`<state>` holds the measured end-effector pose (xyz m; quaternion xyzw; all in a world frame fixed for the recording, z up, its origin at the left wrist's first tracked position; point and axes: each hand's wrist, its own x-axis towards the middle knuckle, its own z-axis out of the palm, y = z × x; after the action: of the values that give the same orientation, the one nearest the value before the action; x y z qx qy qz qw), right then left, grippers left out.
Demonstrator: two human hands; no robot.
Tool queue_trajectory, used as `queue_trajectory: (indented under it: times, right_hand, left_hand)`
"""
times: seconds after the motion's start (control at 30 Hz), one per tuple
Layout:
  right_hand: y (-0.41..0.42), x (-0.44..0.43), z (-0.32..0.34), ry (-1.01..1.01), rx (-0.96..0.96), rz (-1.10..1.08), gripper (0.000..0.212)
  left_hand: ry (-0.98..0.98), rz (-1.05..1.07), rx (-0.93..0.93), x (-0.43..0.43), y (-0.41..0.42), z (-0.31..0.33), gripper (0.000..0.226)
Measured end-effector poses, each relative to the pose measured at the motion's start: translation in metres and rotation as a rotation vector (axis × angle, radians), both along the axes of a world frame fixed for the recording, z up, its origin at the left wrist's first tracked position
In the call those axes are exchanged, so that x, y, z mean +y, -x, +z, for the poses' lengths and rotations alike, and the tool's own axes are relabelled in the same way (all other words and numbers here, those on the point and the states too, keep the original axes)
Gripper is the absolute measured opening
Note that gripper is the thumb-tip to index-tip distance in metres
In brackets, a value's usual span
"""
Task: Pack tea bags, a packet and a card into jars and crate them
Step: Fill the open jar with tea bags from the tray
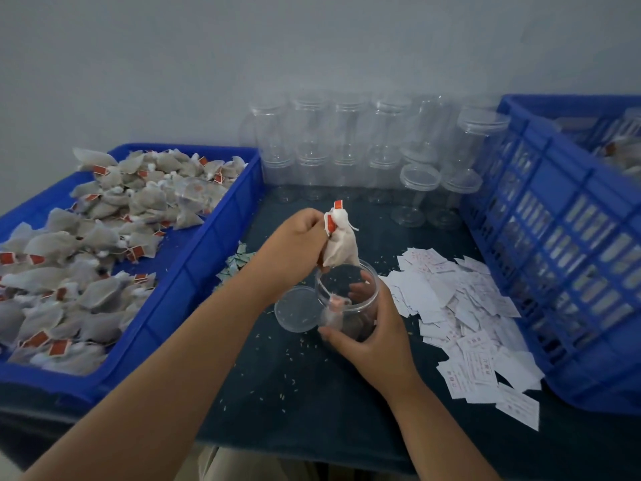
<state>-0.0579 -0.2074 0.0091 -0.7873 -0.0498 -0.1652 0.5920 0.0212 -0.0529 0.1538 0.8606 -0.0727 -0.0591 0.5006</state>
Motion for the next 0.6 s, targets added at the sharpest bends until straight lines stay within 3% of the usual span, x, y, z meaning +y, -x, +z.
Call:
queue_trajectory:
  times: [0.37,0.53,0.6]
  right_hand:
    - [0.002,0.002,0.006,-0.018,0.014,0.014,0.095]
    - [0.003,0.002,0.008,-0.041,0.014,0.023,0.092]
    - [0.003,0.003,0.009,-0.045,0.007,0.01,0.092]
  left_hand:
    - [0.119,0.021,-0.079,0.01,0.001,-0.002,0.011]
    - [-0.181,-0.082,-0.167,0.006,0.007,-0.009,0.023]
    - [-0.211,-0.095,-0.224,0.005,0.009,-0.01,0.022]
